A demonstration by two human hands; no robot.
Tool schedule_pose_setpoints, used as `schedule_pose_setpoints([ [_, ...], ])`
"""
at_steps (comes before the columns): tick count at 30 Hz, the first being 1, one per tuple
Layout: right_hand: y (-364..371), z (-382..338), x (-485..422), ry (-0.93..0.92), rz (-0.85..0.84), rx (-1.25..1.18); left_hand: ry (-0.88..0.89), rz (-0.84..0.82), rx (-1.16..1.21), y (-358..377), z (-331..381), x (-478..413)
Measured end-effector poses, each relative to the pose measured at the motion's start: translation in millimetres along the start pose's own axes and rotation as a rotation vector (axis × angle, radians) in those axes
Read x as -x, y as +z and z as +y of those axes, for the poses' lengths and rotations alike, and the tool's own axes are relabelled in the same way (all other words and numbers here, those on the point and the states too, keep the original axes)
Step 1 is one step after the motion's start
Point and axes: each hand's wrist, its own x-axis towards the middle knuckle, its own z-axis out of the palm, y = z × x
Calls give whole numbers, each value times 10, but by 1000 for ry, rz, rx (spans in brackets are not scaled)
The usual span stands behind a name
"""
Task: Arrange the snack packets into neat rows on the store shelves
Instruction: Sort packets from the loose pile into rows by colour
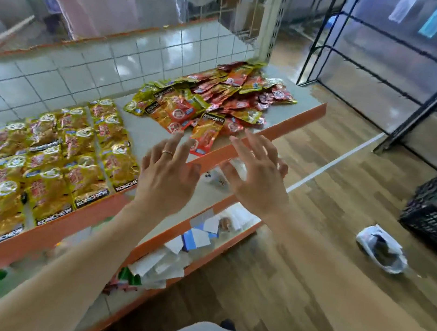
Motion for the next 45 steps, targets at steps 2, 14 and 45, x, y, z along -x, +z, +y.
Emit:
schedule_pose_setpoints([
  [2, -102, 194, 3, -5, -8, 18, -6, -1, 25, 94, 190, -46],
  [14, 130, 460, -398, -31, -101, -50, -105, -29, 39, 350, 211, -249],
  [45, 430, 450, -2283, -298, -192, -178, -424, 356, 813, 573, 4, -1082],
])
